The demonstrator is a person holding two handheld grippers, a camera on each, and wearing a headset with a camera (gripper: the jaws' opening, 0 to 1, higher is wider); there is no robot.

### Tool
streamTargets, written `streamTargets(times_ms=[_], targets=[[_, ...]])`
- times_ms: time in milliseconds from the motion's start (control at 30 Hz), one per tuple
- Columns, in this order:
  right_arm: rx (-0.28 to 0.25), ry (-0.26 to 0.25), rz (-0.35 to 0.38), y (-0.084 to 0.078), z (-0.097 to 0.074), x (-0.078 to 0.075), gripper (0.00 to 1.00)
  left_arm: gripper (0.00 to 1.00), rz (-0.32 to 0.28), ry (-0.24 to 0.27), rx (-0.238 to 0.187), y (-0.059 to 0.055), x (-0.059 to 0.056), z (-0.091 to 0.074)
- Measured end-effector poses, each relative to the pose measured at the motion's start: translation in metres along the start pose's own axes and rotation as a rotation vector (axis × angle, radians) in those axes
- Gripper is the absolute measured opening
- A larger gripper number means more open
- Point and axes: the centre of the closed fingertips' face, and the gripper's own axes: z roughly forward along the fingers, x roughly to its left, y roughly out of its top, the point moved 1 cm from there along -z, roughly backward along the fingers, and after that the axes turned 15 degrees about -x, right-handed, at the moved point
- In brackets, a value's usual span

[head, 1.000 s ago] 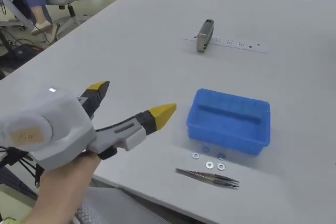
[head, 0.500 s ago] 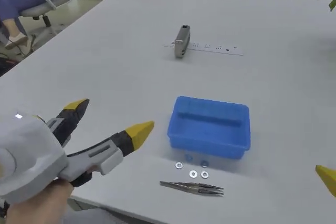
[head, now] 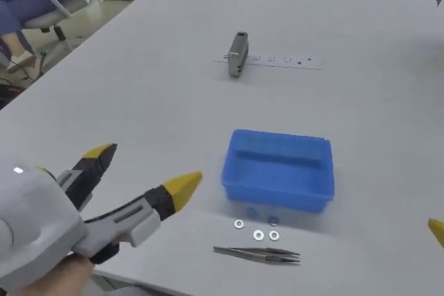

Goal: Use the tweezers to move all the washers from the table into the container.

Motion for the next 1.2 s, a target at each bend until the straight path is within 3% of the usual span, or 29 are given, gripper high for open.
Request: streamTargets(times_ms=[200, 300, 367, 467, 700, 1067, 1200], targets=[[-0.026, -0.017, -0.008, 0.005, -0.003, -0.003, 0.81, 0.89, -0.001, -0.014, 0.006, -0.001, -0.003, 0.0], [-0.014, -0.025, -0.007, 0.003, -0.003, -0.005, 0.81, 0.89, -0.016, -0.014, 0.01, -0.003, -0.002, -0.001], [0.008, -0.033, -0.057, 0.0, -0.004, -0.007, 0.84, 0.89, -0.024, -0.007, 0.001, -0.001, -0.001, -0.001], [0.009, -0.033, -0.068, 0.0, -0.004, -0.007, 0.84, 0.88, -0.027, -0.011, 0.01, -0.003, -0.002, -0.001], [0.021, -0.03, -0.044, -0.002, -0.003, -0.007, 0.84, 0.88, -0.018, -0.028, 0.026, -0.005, -0.005, 0.0], [0.044, 0.044, -0.07, -0.002, 0.001, 0.01, 0.8, 0.87, -0.025, -0.022, 0.018, -0.004, -0.004, 0.0], [0.075, 0.12, -0.105, -0.005, 0.005, 0.024, 0.78, 0.87, -0.02, -0.024, 0.045, -0.008, -0.004, 0.002]])
